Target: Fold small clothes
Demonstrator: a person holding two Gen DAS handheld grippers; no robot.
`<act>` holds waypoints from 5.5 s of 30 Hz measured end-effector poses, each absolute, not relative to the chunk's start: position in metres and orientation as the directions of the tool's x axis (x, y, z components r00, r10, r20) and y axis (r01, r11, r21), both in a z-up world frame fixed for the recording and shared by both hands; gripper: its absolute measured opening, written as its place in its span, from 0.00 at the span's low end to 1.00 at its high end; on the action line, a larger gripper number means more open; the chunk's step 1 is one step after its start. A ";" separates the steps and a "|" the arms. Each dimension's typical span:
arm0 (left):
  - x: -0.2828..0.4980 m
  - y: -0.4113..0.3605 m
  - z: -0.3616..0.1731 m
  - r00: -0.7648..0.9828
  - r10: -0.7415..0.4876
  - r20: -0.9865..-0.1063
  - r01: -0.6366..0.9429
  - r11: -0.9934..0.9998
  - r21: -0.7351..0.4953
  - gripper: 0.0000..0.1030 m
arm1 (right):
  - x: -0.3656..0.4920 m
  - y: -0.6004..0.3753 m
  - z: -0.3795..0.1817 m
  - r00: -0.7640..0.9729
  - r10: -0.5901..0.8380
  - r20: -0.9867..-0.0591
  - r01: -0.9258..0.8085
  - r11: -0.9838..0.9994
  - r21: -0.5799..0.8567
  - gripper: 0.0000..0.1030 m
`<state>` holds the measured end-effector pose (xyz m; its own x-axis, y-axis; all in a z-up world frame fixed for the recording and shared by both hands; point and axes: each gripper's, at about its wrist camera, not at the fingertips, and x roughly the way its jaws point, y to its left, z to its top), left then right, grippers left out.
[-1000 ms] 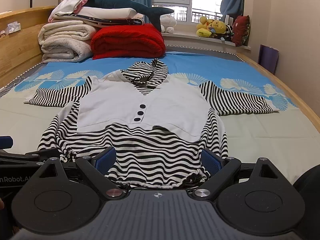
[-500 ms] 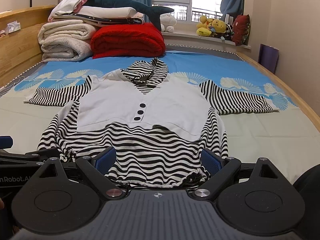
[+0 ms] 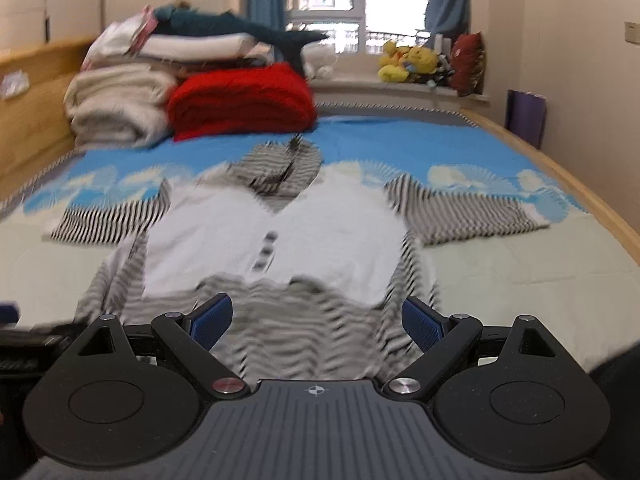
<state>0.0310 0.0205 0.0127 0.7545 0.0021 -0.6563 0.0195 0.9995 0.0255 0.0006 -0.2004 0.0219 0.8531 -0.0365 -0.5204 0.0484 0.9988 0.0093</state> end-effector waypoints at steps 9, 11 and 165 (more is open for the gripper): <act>0.147 0.062 -0.002 0.759 0.026 -0.650 0.122 0.976 0.181 0.99 | 0.083 -0.293 0.056 0.881 -0.169 -0.442 0.160 0.985 -0.059 0.82; 0.168 0.080 -0.026 0.722 0.058 -0.689 0.079 0.983 0.166 0.99 | 0.097 -0.301 0.033 0.836 -0.179 -0.518 0.166 0.984 -0.073 0.78; 0.457 0.160 0.006 0.627 0.222 -0.746 -0.379 0.925 -0.043 0.34 | 0.431 -0.227 -0.062 0.742 0.162 -0.650 0.298 0.789 0.537 0.02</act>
